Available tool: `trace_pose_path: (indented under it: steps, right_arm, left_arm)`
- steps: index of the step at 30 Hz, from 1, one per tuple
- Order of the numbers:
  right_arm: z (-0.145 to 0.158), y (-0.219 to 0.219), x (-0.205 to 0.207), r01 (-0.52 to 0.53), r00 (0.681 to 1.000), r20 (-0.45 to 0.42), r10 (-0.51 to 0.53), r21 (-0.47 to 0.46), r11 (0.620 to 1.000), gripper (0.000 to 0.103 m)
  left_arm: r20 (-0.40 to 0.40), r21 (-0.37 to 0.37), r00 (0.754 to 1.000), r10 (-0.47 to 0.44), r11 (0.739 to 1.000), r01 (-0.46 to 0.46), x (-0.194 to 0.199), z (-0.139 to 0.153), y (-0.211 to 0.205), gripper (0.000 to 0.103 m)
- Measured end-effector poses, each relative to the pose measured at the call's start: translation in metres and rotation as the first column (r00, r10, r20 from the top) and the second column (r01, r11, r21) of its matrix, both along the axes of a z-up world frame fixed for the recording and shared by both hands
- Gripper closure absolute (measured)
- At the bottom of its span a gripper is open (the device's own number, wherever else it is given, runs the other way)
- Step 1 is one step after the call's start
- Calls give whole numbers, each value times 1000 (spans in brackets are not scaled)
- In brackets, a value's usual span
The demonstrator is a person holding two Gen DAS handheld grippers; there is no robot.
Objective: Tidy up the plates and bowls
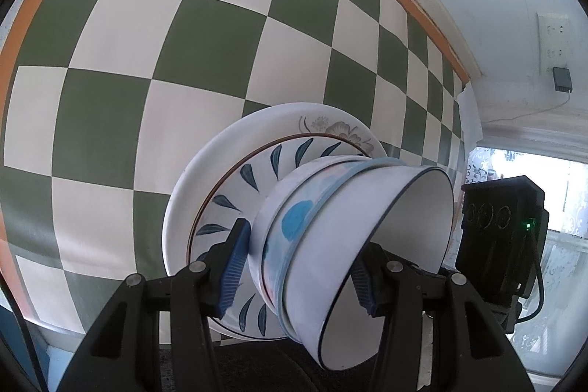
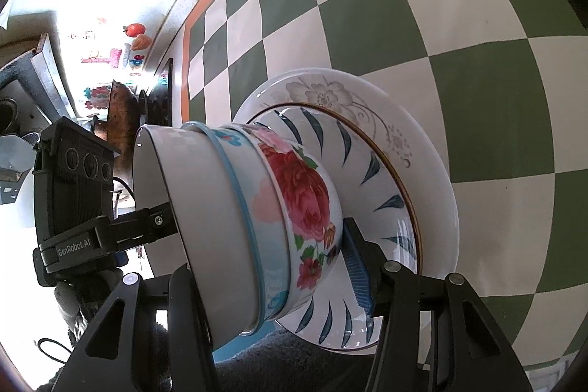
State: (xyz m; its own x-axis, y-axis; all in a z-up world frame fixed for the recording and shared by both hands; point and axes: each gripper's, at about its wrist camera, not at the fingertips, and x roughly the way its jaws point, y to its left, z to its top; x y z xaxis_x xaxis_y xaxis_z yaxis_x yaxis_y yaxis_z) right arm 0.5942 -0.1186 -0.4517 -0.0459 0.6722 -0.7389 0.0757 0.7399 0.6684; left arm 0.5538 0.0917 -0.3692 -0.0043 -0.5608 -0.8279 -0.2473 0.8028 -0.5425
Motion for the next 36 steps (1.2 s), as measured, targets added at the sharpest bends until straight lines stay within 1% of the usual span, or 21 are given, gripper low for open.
trace_pose_path:
  steps: [6, 11, 19, 21, 25, 30, 36]
  right_arm:
    - [0, 2, -1, 0, 1000, -17, 0, -7, 1000, 49]
    - [-1, 5, -4, 5, 999, -33, -5, -22, 1000, 47]
    - [3, 8, -7, -8, 1000, -16, 7, -60, 998, 46]
    - [7, 7, -8, -10, 1000, -4, 10, -75, 997, 46]
    - [25, 5, -8, -9, 999, 49, 14, -111, 994, 46]
    - [47, 4, -10, -8, 994, 105, 23, -145, 989, 46]
    - [73, 4, -24, -12, 982, 181, 52, -217, 976, 46]
  left_arm:
    - [-4, -15, 1000, 14, 1000, -14, -3, 1, 2, 56]
    - [3, -12, 1000, 5, 1000, -5, -3, 4, 2, 56]
    - [12, -6, 1000, -1, 1000, 1, -7, 7, 2, 56]
    - [23, 7, 1000, -7, 1000, 7, -9, 10, 3, 56]
    - [59, 41, 998, -24, 999, 21, -13, 23, 0, 56]
    - [123, 121, 991, -49, 992, 33, -17, 44, -1, 56]
    - [220, 229, 973, -72, 973, 20, -30, 77, -1, 56]
